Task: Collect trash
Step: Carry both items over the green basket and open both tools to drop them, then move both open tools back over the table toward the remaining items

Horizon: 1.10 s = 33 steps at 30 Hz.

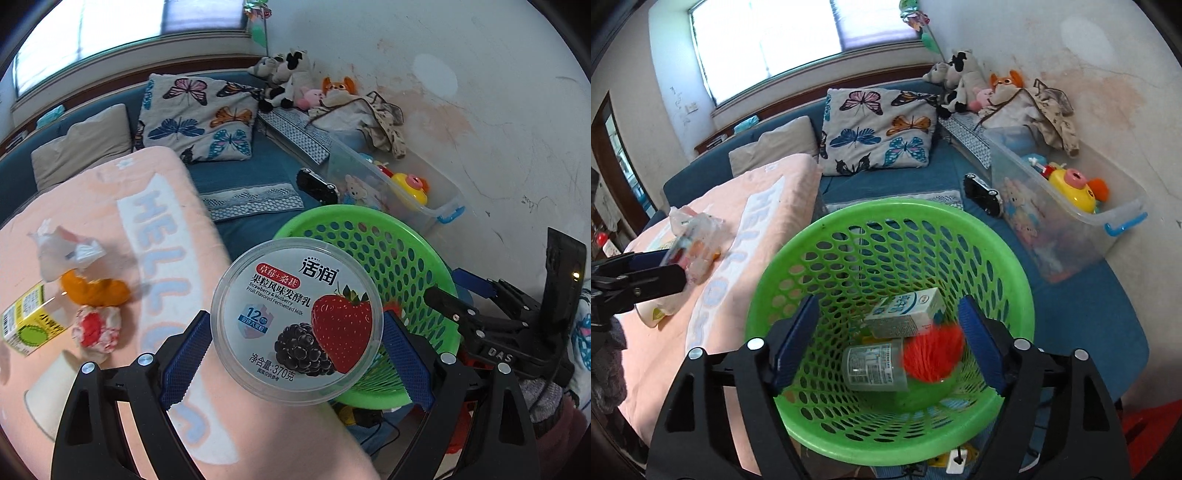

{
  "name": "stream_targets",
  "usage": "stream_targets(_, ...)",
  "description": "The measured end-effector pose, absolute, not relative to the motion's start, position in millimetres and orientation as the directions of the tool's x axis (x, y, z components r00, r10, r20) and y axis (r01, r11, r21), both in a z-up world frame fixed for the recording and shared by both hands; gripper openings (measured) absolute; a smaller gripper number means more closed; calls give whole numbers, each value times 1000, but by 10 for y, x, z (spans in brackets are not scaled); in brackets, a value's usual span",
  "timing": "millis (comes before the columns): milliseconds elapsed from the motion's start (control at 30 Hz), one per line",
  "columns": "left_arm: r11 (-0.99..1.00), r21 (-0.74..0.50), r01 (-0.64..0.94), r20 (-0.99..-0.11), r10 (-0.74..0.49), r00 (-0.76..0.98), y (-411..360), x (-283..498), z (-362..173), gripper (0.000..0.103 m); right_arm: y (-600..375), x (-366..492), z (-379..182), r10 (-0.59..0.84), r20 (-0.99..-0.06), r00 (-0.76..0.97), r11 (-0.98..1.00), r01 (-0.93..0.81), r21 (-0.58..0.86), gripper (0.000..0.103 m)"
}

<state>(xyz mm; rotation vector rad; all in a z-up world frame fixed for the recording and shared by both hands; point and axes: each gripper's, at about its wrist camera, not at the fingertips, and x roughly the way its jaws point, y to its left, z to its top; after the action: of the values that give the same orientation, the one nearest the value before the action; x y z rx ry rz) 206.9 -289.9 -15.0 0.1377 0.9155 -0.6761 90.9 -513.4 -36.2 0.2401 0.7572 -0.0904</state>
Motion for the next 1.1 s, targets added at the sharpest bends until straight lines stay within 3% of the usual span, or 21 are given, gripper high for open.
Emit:
stream_targets(833,734,-213,645,-777,-527,344,-3291,2102,-409,92,-5210,615,-282,20,-658,753,958,174,228,81)
stream_targets(1100,748,-149,647,-769,-499,400,-3018,1986,-266,92,-5046,610,-194,48,-646,761,964,135,230,81)
